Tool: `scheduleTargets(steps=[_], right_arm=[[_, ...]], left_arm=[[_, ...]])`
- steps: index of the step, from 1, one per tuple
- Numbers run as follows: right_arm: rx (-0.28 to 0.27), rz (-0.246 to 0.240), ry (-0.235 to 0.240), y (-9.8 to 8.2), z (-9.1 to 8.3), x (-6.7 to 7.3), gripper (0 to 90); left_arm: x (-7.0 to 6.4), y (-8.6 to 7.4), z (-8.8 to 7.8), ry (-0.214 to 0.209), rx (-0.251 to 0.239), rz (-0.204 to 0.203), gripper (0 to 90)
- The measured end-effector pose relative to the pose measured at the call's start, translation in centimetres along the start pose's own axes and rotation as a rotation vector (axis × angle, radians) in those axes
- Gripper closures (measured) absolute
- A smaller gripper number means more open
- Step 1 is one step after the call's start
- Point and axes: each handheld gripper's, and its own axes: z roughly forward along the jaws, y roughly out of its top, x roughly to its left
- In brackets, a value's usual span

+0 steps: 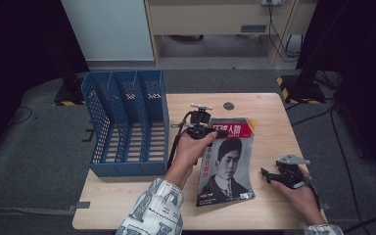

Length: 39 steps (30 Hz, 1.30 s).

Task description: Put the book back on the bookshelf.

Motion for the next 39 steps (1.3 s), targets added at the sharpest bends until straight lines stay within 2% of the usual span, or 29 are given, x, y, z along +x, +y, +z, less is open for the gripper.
scheduleTargets(steps=[9,14,16,18,28,39], right_arm=[[0.001,0.007,-0.002,0.0,0.0,0.1,27.1],[0.003,0.007,0.001,0.0,0.0,0.1,27.1],[0.003,0.006,0.002,0.0,0.0,0.1,27.1],[0.003,0.006,0.002,0.0,0.0,0.1,27.1],[0.004,0.008,0.004,0.0,0.0,0.1,27.0],[0.002,0.007,0.004,0.0,0.0,0.1,27.1]], left_arm=[[-0.6,0.6,-2.4,-0.003,-0.043,-0.016,86.7],[-0.6,0.9,-3.4,-0.012,-0.064,-0.033,86.6],[-0.6,1.1,-4.2,-0.016,-0.086,-0.048,86.6],[-0.6,1.2,-4.6,-0.017,-0.090,-0.046,86.6],[-0.9,2.0,-8.0,0.014,-0.130,-0.042,86.4],[-0.3,2.2,-9.7,0.001,-0.146,-0.068,86.3]])
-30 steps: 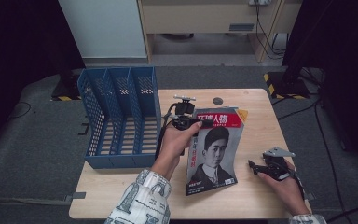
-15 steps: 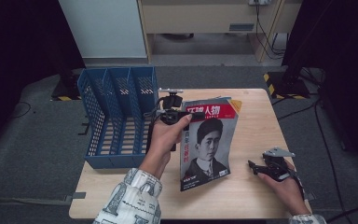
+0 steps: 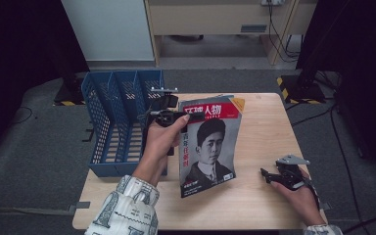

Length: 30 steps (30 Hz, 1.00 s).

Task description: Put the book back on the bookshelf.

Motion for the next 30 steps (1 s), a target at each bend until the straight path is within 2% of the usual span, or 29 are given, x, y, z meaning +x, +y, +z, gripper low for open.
scheduleTargets(steps=[5,17,30], right_arm=[[0.001,0.000,0.001,0.0,0.0,0.0,27.1],[0.002,0.003,0.001,0.0,0.0,0.0,27.1],[-0.001,0.008,-0.004,0.0,0.0,0.1,27.1]], left_arm=[[0.2,0.5,-0.7,-0.003,-0.008,0.007,86.3],[1.1,0.8,-2.3,-0.013,-0.038,-0.009,86.1],[1.4,0.9,-3.1,-0.005,-0.055,-0.014,86.3]])
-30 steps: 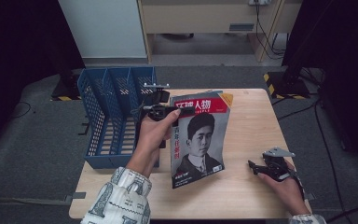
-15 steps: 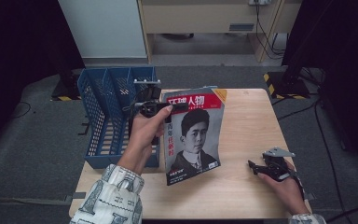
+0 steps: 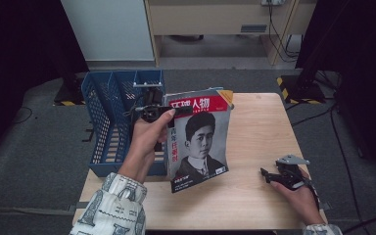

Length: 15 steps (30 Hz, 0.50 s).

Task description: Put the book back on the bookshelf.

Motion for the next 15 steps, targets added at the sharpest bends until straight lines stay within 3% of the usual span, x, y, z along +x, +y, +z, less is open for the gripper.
scheduleTargets(steps=[10,15], right_arm=[[0.000,-0.001,0.000,0.0,0.0,0.0,27.2],[0.000,0.000,0.000,0.0,0.0,0.0,27.2]], left_arm=[[-0.4,-0.4,-1.7,0.016,-0.023,-0.001,86.3],[0.0,0.0,-2.9,0.012,-0.048,-0.030,86.3]])
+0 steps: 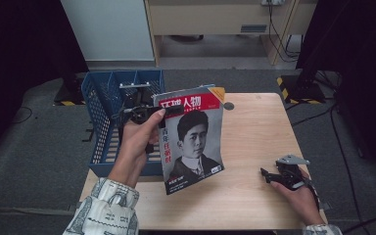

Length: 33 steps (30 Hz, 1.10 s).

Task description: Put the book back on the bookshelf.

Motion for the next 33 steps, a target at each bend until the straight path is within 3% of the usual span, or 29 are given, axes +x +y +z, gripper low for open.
scheduleTargets(steps=[8,17,33], right_arm=[[-0.001,0.001,0.000,0.0,0.0,0.0,27.2],[-0.001,0.000,0.001,0.0,0.0,0.0,27.4],[-0.001,0.000,0.001,0.0,0.0,0.0,27.5]], left_arm=[[0.2,0.8,-1.8,0.014,-0.021,0.005,86.3],[1.0,1.0,-2.6,0.029,-0.029,-0.003,86.3],[1.8,1.4,-4.7,0.028,-0.074,-0.037,86.3]])
